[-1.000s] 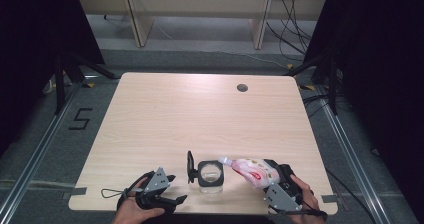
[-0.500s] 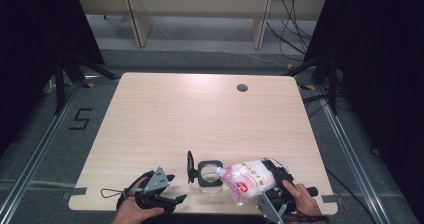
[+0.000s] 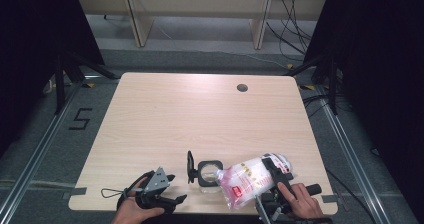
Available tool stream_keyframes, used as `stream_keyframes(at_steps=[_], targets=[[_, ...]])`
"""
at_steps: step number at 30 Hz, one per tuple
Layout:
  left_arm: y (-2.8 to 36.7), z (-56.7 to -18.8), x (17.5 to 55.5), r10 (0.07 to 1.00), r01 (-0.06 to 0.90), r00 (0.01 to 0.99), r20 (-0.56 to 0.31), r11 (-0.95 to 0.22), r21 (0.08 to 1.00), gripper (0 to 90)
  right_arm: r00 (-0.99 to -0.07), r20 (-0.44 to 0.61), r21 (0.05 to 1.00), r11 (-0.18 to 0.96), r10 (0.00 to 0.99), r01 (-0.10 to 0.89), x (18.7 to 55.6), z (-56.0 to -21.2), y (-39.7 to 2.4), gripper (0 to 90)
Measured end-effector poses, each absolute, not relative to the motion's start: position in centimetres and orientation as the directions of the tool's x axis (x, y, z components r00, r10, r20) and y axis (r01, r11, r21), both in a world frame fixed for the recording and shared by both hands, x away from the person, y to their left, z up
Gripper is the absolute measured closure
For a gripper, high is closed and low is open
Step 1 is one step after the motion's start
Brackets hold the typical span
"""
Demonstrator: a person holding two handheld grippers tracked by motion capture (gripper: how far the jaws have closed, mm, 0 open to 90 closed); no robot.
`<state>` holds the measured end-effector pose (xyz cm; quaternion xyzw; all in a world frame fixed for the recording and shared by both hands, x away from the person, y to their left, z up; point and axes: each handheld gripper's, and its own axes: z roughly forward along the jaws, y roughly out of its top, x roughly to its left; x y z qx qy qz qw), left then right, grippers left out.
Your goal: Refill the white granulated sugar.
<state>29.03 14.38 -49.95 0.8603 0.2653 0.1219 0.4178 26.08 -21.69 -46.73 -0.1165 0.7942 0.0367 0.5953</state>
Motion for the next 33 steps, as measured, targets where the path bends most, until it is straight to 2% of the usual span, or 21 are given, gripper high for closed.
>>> stream_keyframes(at_steps=[2,3,4,5,6,10,14,15,19,21,22,25,28,29,31,33], targets=[[14.4,-49.9,29.0,0.558,0.354,0.830,-0.012,-0.511,0.783,24.4,-0.244,-0.951,-0.129,0.960,-0.190,-0.247,26.1,-46.3,-21.5,38.4],[14.4,-49.9,29.0,0.558,0.354,0.830,-0.011,-0.511,0.783,24.4,-0.249,-0.962,-0.053,0.975,-0.108,-0.216,25.9,-46.9,-21.7,38.5],[14.4,-50.0,29.0,0.558,0.355,0.830,-0.012,-0.510,0.783,24.4,-0.263,-0.959,-0.060,0.981,-0.108,-0.186,25.6,-46.8,-21.6,38.5],[14.4,-49.9,29.0,0.558,0.354,0.830,-0.010,-0.511,0.783,24.4,-0.229,-0.951,-0.153,0.960,-0.207,-0.234,25.9,-46.1,-21.4,38.5],[14.4,-49.9,29.0,0.558,0.354,0.830,-0.011,-0.511,0.784,24.4,-0.245,-0.945,-0.166,0.962,-0.218,-0.218,25.7,-46.0,-21.3,38.5],[14.4,-49.9,29.0,0.558,0.354,0.829,-0.011,-0.510,0.784,24.4,-0.208,-0.957,-0.153,0.962,-0.202,-0.228,25.8,-46.2,-21.4,38.6],[14.3,-50.0,29.0,0.557,0.355,0.830,-0.013,-0.511,0.783,24.5,-0.181,-0.951,-0.205,0.948,-0.251,-0.242,26.0,-45.8,-21.4,38.8],[14.3,-50.0,29.0,0.556,0.354,0.831,-0.012,-0.511,0.783,24.4,-0.207,-0.960,-0.140,0.965,-0.187,-0.224,25.9,-46.2,-21.4,38.9],[14.4,-50.0,29.1,0.558,0.354,0.830,-0.011,-0.510,0.784,24.4,-0.161,-0.961,-0.177,0.950,-0.223,-0.258,26.2,-46.0,-21.4,39.0],[14.4,-49.9,29.0,0.559,0.354,0.829,-0.011,-0.510,0.784,24.4,-0.175,-0.958,-0.181,0.952,-0.228,-0.248,26.1,-45.9,-21.4,39.2],[14.4,-49.9,29.0,0.559,0.354,0.829,-0.011,-0.509,0.785,24.4,-0.182,-0.963,-0.152,0.959,-0.198,-0.240,26.1,-46.1,-21.5,39.4],[14.4,-50.0,29.1,0.560,0.354,0.829,-0.011,-0.508,0.785,24.4,-0.137,-0.962,-0.196,0.945,-0.237,-0.264,26.0,-45.6,-21.3,39.5],[14.2,-50.0,29.0,0.564,0.361,0.825,-0.026,-0.491,0.793,24.4,-0.158,-0.959,-0.193,0.948,-0.237,-0.252,26.0,-45.5,-21.0,39.8],[14.1,-50.1,28.8,0.577,0.384,0.815,-0.050,-0.473,0.793,24.4,-0.155,-0.972,-0.135,0.958,-0.178,-0.254,26.1,-46.1,-21.2,39.8],[14.3,-49.9,28.9,0.569,0.369,0.822,-0.024,-0.500,0.783,24.4,-0.156,-0.963,-0.172,0.947,-0.219,-0.270,26.4,-45.9,-21.1,39.9],[14.4,-50.0,29.1,0.558,0.353,0.830,-0.011,-0.509,0.785,24.4,-0.165,-0.963,-0.166,0.952,-0.213,-0.258,26.3,-45.9,-21.1,39.9]])
